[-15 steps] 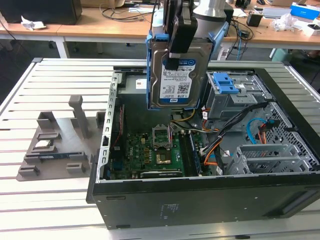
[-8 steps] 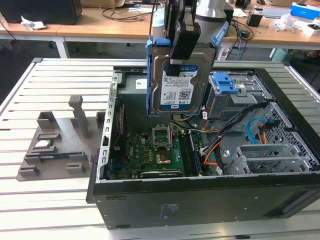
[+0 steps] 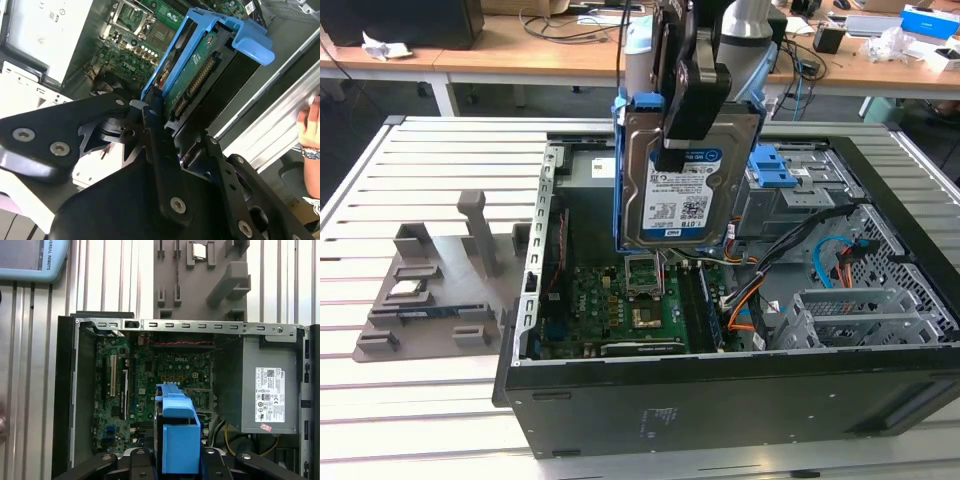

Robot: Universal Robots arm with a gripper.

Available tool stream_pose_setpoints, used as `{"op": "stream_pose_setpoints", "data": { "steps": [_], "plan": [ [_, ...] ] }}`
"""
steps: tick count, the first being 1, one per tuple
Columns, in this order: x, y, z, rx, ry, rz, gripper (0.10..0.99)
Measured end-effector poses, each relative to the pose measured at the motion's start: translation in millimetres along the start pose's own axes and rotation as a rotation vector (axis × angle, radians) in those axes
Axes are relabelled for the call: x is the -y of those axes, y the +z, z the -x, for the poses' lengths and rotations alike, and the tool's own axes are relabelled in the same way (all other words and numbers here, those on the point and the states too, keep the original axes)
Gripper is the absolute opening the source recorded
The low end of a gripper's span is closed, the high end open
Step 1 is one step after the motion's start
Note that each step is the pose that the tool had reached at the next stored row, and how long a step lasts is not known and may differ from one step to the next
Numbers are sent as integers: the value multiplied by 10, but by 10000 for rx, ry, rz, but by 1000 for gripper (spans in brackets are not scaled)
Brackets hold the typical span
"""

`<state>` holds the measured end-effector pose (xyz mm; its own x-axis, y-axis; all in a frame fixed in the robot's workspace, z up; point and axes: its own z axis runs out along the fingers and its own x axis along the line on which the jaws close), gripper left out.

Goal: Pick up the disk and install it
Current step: 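Pick up the disk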

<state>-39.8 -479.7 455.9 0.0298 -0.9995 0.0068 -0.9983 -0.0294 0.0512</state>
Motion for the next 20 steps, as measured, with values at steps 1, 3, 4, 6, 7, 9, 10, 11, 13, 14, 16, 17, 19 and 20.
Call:
{"op": "stream_pose_setpoints", "data": {
  "steps": [1,3,4,6,7,9,10,11,13,14,16,17,19,20],
  "plan": [
    [-1,0,-25,-1,0,0,365],
    [-2,1,-65,0,0,0,365],
    [-2,1,-87,0,0,-1,365],
    [-4,2,-149,0,0,0,365],
    [-5,1,-173,-1,0,0,365],
    [-6,2,-220,0,-1,0,365],
    [-7,2,-254,-1,0,0,365],
    [-8,2,-276,-2,0,0,365],
    [-10,4,-357,0,0,0,365],
    [-11,3,-380,-1,0,0,365],
    [-13,4,-452,0,0,0,365],
    [-14,5,-481,0,0,0,365],
    [-15,5,-524,-1,0,0,365],
    [-16,5,-552,-1,0,0,365]
  ]
}}
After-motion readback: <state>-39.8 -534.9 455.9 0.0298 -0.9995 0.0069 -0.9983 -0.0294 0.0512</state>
